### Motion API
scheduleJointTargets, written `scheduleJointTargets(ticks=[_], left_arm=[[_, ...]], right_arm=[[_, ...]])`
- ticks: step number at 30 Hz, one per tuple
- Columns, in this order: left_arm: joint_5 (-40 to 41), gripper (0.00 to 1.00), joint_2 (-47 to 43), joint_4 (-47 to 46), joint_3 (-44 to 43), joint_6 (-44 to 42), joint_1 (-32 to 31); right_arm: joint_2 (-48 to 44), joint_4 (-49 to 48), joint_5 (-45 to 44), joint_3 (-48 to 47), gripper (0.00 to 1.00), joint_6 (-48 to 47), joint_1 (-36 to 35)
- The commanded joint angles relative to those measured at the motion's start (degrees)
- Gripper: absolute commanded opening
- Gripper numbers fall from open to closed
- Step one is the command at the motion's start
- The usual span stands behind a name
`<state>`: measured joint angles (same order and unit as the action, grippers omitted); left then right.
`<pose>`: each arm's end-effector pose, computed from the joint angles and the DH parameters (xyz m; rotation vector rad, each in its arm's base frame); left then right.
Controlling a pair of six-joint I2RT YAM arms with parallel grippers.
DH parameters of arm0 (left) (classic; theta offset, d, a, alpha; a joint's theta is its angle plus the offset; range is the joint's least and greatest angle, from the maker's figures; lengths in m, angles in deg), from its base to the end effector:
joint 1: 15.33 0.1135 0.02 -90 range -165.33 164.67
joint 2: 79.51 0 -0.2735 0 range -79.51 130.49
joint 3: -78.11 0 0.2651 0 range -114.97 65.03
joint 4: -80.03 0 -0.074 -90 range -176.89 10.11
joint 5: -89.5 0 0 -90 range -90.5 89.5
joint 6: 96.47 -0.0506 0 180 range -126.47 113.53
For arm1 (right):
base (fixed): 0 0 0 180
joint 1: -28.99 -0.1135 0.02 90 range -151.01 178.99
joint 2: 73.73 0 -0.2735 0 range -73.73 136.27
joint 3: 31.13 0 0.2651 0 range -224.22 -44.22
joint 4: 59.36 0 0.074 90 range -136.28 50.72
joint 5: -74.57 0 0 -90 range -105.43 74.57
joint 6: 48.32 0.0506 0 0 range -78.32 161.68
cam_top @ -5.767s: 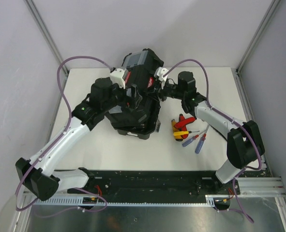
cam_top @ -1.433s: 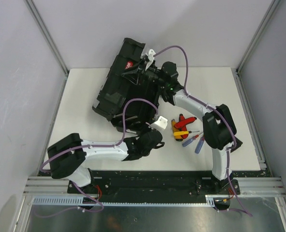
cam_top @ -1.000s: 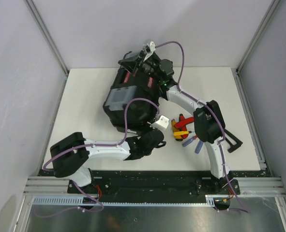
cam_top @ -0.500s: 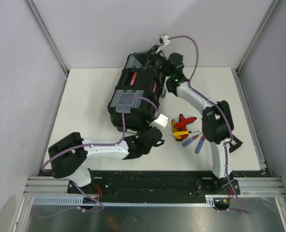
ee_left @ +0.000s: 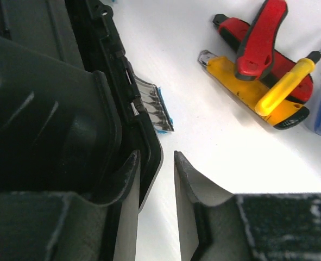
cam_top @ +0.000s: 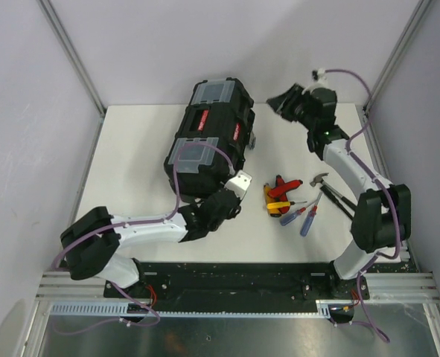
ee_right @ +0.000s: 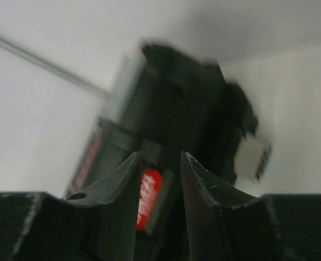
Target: Pack the tool kit
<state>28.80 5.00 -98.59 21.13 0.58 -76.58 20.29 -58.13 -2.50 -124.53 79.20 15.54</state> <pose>0.1816 -0.2794 0.2061 0.6332 1.9112 -0.2287 0.4132 0.1104 0.3795 0.1682 1.6638 0.8626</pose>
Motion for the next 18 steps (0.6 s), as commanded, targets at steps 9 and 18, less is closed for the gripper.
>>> scheduleJointTargets(ticks=[9, 18], left_arm=[[-12.54, 0.32, -1.06, 7.74, 4.79, 11.98, 4.47], [-10.6, 0.33, -1.52, 7.79, 4.07, 12.2, 4.86]], right_arm=[[8.8, 12.94, 8.29, 5.55, 0.54, 3.76, -8.06], [14.67, 7.66, 10.41, 5.61, 0.51, 6.56, -9.48]])
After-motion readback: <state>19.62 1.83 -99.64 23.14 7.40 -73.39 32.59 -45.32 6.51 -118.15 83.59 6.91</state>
